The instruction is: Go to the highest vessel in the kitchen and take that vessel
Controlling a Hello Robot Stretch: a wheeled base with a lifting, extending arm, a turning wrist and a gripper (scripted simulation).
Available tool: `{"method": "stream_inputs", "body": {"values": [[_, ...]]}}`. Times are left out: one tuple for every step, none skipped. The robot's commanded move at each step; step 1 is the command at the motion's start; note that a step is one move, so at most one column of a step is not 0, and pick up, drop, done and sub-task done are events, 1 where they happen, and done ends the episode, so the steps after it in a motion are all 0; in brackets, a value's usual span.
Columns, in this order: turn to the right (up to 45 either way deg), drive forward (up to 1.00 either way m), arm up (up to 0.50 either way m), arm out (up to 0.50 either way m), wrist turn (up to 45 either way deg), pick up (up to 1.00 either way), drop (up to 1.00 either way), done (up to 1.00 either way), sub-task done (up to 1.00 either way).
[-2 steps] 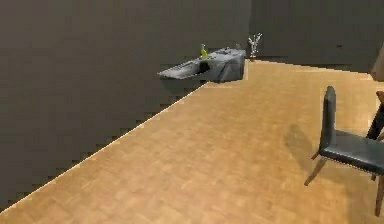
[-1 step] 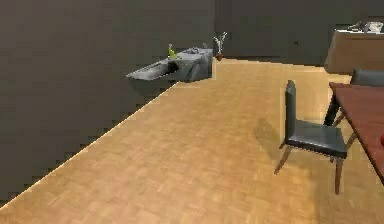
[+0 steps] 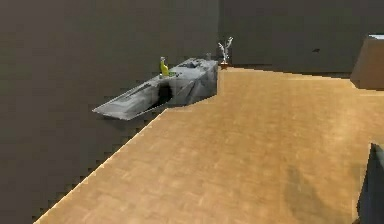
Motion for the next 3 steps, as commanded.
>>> {"method": "stream_inputs", "body": {"values": [[3.0, 0.0, 0.0, 0.0, 0.0, 0.0, 0.0, 0.0, 0.0], [0.0, 0.5, 0.0, 0.0, 0.0, 0.0, 0.0, 0.0, 0.0], [12.0, 0.0, 0.0, 0.0, 0.0, 0.0, 0.0, 0.0, 0.0]]}}
